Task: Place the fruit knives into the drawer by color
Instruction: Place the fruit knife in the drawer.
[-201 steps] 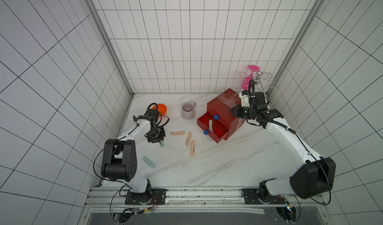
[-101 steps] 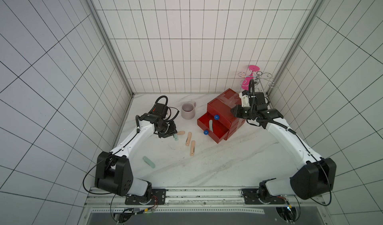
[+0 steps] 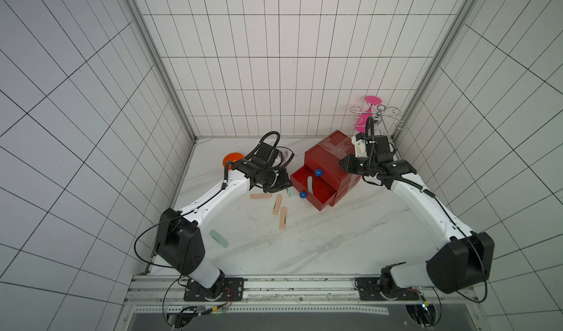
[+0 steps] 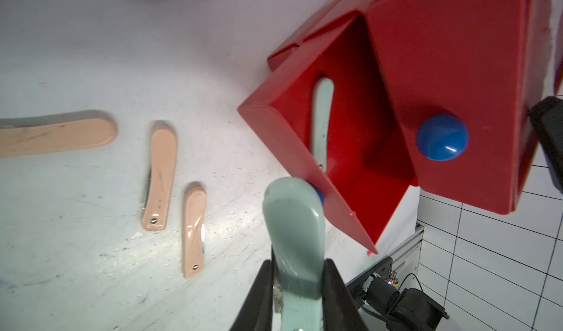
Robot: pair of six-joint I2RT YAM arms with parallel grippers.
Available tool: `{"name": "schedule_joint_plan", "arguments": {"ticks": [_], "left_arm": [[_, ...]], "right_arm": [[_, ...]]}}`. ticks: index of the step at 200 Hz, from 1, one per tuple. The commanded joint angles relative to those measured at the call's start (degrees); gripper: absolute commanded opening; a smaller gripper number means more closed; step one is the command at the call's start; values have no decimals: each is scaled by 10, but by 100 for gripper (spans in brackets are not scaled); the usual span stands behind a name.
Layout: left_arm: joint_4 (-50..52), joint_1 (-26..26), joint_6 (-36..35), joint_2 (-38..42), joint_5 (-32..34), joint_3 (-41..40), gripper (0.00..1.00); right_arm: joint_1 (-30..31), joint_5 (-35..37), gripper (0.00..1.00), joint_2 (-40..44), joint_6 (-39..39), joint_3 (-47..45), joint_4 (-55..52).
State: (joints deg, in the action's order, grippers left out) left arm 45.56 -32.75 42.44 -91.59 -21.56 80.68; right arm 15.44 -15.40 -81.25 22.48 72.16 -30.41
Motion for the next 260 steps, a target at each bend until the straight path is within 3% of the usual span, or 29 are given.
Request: {"name": "schedule_joint_plan", "arguments": {"ticks": [1, 87, 260], "left_arm": [[-44, -22, 30, -24, -1, 41, 26], [-80, -70, 51, -121, 8, 130, 26], [-117, -75, 71, -129, 31, 66, 26]], "right_arm": [[28, -32, 18, -52, 3, -59, -216], [28, -32, 18, -46, 4, -64, -216], [28, -31, 18, -47, 4, -68, -216]]}}
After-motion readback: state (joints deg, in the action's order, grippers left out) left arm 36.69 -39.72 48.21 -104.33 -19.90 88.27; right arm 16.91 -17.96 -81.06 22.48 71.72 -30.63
